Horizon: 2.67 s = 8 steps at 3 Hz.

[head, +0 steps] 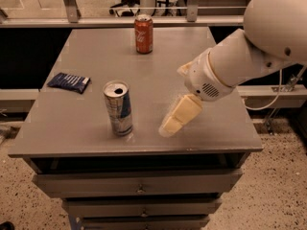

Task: Knock redbull can over

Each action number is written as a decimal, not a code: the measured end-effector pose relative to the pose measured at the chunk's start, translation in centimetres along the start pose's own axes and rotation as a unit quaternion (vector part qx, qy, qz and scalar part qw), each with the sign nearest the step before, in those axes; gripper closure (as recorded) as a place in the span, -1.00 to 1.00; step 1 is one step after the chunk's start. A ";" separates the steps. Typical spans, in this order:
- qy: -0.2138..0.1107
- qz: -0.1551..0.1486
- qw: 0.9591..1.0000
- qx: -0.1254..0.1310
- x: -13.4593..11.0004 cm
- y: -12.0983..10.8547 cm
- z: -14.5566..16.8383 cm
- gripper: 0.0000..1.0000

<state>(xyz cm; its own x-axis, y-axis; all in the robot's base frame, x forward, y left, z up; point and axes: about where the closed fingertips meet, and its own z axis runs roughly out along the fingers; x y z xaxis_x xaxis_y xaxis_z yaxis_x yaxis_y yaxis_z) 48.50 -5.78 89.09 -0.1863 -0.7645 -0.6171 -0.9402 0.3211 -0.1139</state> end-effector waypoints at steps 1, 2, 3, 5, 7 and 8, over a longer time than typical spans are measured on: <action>-0.028 0.008 1.000 0.004 -0.7 0.5 -0.3 -1.00; -0.086 0.016 0.996 -0.010 -3.6 1.3 2.0 -1.00; -0.162 0.031 0.986 -0.034 -7.9 2.4 5.7 -1.00; -0.226 0.059 0.972 -0.026 -10.7 1.9 8.7 -1.00; -0.259 0.092 0.960 0.056 -11.2 -4.4 7.6 -1.00; -0.262 0.109 0.956 0.073 -10.6 -6.7 7.8 -1.00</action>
Offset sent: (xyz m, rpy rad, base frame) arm 0.0120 0.0977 0.0102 0.3652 -0.0421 0.0216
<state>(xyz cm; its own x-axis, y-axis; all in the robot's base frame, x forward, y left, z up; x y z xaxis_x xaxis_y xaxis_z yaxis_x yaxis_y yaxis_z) 59.02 4.53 90.36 -0.1686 -0.2980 -0.9396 -0.8382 0.5449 -0.0225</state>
